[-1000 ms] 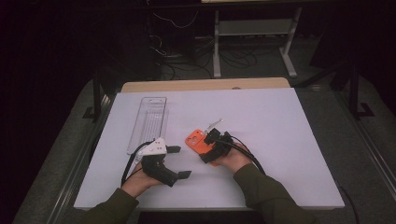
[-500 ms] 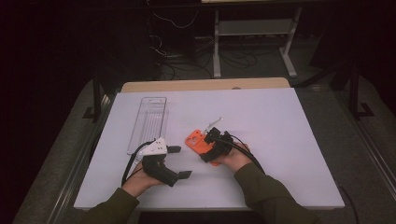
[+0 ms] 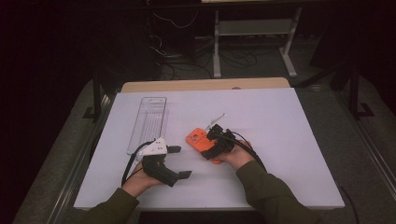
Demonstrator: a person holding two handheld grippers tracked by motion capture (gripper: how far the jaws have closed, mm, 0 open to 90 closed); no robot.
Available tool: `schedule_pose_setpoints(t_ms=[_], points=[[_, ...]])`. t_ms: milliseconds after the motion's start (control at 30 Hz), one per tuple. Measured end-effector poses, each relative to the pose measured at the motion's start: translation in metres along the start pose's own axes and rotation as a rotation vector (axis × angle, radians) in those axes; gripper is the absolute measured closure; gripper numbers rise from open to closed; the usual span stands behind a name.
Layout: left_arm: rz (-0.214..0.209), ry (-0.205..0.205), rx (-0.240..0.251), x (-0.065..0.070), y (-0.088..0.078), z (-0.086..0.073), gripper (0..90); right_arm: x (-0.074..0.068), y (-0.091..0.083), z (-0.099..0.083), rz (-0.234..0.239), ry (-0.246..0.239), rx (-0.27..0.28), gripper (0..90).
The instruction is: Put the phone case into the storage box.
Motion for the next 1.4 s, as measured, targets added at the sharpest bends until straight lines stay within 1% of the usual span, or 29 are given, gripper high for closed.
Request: schedule_pose_setpoints(t_ms=[167,300,433,467,600,633,1067,1400], points=[[0.0,-0.001,0.001,0.0,0.0,0.0,0.0,0.0,-0.005,0.0,0.014,-0.002,-0.005,15.3],[-0.002,0.003,-0.002,-0.001,0.0,0.0,0.0,0.001,-0.01,0.002,0.016,-0.007,0.005,15.3],[-0.001,0.002,0.0,0.0,0.0,0.0,0.0,0.004,-0.014,0.001,0.011,-0.006,-0.002,15.3],[-0.002,0.002,0.001,0.0,0.0,0.0,0.0,0.005,-0.016,0.001,0.022,-0.008,-0.001,15.3],[-0.002,0.004,0.0,-0.001,0.0,0.0,0.0,0.007,-0.02,0.001,0.023,-0.007,0.004,15.3],[-0.002,0.002,0.0,0.0,0.0,0.0,0.0,0.007,-0.021,0.0,0.024,0.0,0.007,15.3],[-0.002,-0.001,0.002,0.0,0.001,0.0,0.0,0.011,-0.032,-0.004,0.037,-0.021,0.01,15.3],[0.0,0.004,-0.005,0.0,0.002,0.0,0.0,0.016,-0.047,-0.011,0.041,-0.031,0.021,15.3]])
Point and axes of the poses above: each handheld gripper's, and its own axes: y roughly forward along the jaws, z roughly out of its top, x roughly to its right, the point moved 9 cm from there along y, roughly forward along the jaws, and after that the axes turned 11 degrees about z, right-handed, at the moved point
